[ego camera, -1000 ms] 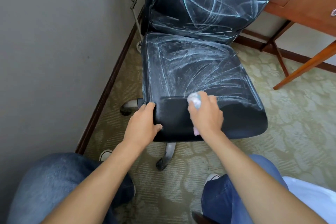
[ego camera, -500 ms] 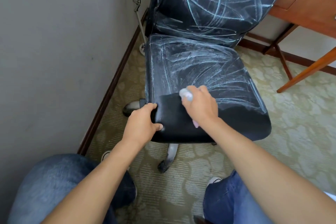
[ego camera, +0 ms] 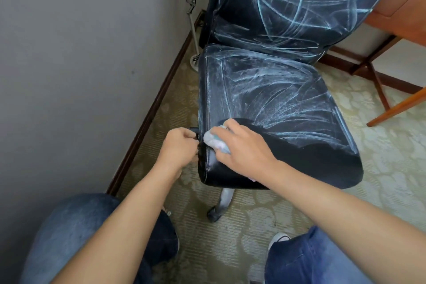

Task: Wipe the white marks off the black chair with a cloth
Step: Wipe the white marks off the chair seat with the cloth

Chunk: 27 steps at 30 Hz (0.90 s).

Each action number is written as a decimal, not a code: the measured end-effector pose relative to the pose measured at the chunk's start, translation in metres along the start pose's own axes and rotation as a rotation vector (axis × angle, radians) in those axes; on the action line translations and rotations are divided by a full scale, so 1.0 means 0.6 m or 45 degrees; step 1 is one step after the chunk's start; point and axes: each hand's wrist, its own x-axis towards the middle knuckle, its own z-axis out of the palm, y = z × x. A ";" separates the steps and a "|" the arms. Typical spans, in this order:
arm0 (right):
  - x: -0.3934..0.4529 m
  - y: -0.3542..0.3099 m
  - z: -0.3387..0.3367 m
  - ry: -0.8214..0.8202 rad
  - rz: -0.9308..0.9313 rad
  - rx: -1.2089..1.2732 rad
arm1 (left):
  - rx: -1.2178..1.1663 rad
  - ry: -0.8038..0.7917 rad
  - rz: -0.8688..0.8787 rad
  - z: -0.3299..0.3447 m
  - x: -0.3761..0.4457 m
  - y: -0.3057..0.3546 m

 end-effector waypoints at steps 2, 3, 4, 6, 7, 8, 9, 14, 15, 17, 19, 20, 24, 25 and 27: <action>0.012 0.001 -0.011 -0.028 0.010 -0.064 | 0.074 0.025 -0.030 -0.002 0.006 0.003; 0.021 -0.005 -0.014 -0.021 -0.004 -0.096 | 0.180 -0.002 -0.026 -0.002 -0.002 0.006; 0.032 -0.010 -0.015 -0.012 -0.032 -0.125 | 0.288 -0.059 -0.025 0.000 -0.012 0.008; 0.062 -0.012 -0.018 -0.011 -0.089 -0.159 | 0.482 -0.208 -0.059 0.000 -0.030 0.007; 0.081 -0.007 -0.019 -0.007 -0.090 -0.161 | 0.548 -0.257 -0.072 -0.002 -0.035 0.005; 0.101 0.000 -0.021 0.000 -0.055 -0.149 | 0.595 -0.271 -0.067 -0.008 -0.034 0.004; 0.119 0.009 -0.023 0.002 0.018 -0.127 | 0.618 -0.257 -0.048 -0.015 -0.031 0.003; 0.116 0.001 -0.008 0.079 0.084 -0.164 | 0.640 -0.166 -0.025 -0.049 -0.004 0.005; 0.093 -0.012 -0.006 0.055 -0.015 -0.192 | 0.628 -0.136 -0.020 -0.056 0.002 0.004; 0.043 -0.034 -0.010 -0.073 -0.237 -0.178 | 0.596 -0.059 -0.012 -0.069 0.012 0.000; 0.012 -0.047 -0.019 -0.237 -0.464 -0.221 | 0.576 -0.010 -0.003 -0.077 0.018 -0.002; 0.012 -0.049 -0.026 -0.283 -0.539 -0.270 | 0.563 -0.005 0.000 -0.078 0.019 -0.003; 0.103 -0.058 -0.042 -0.151 -0.251 -0.291 | 0.432 -0.026 0.005 -0.076 0.023 -0.001; 0.134 -0.058 -0.042 -0.116 -0.116 -0.271 | 0.394 -0.023 -0.007 -0.077 0.024 -0.002; 0.176 -0.061 -0.036 -0.106 0.009 -0.301 | 0.381 0.001 -0.020 -0.081 0.026 -0.005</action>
